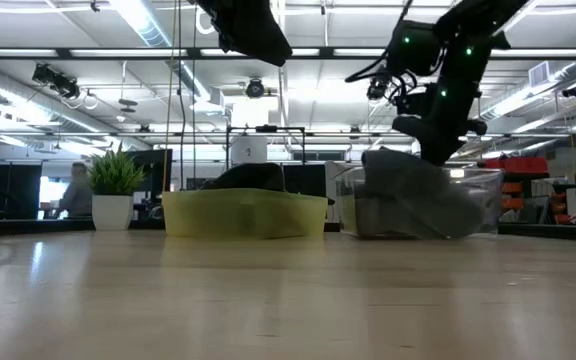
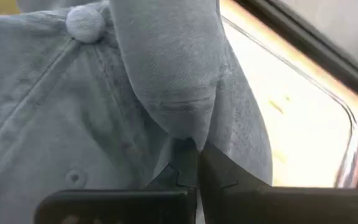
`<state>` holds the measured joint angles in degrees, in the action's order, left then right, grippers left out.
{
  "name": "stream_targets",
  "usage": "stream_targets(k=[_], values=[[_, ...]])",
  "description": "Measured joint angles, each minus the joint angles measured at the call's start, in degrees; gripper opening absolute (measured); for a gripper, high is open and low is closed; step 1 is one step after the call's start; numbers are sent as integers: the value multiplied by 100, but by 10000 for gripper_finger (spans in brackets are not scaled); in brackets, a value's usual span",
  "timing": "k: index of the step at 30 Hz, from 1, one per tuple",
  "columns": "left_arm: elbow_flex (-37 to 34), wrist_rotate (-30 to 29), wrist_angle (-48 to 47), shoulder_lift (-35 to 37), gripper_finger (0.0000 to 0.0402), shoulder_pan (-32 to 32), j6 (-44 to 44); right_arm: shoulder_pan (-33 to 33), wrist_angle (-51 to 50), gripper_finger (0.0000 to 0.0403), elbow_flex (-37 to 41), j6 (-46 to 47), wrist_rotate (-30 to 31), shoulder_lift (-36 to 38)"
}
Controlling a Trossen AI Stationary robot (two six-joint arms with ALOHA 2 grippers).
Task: Pick & Place hat
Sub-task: Put the dark blue cap into the transparent bin
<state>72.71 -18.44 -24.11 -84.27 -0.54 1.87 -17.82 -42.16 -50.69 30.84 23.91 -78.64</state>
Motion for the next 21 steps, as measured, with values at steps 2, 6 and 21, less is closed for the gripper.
stream_targets(k=[2, 6, 21], values=[[0, 0, 1, 0, 197, 0, 2, -10, 326, 4, 201, -236, 73, 5], [0, 0, 1, 0, 197, 0, 2, -17, 798, 4, 501, -453, 67, 5], [0, 0, -8, 0, 197, 0, 4, 11, -964, 102, -620, -651, -37, 5]])
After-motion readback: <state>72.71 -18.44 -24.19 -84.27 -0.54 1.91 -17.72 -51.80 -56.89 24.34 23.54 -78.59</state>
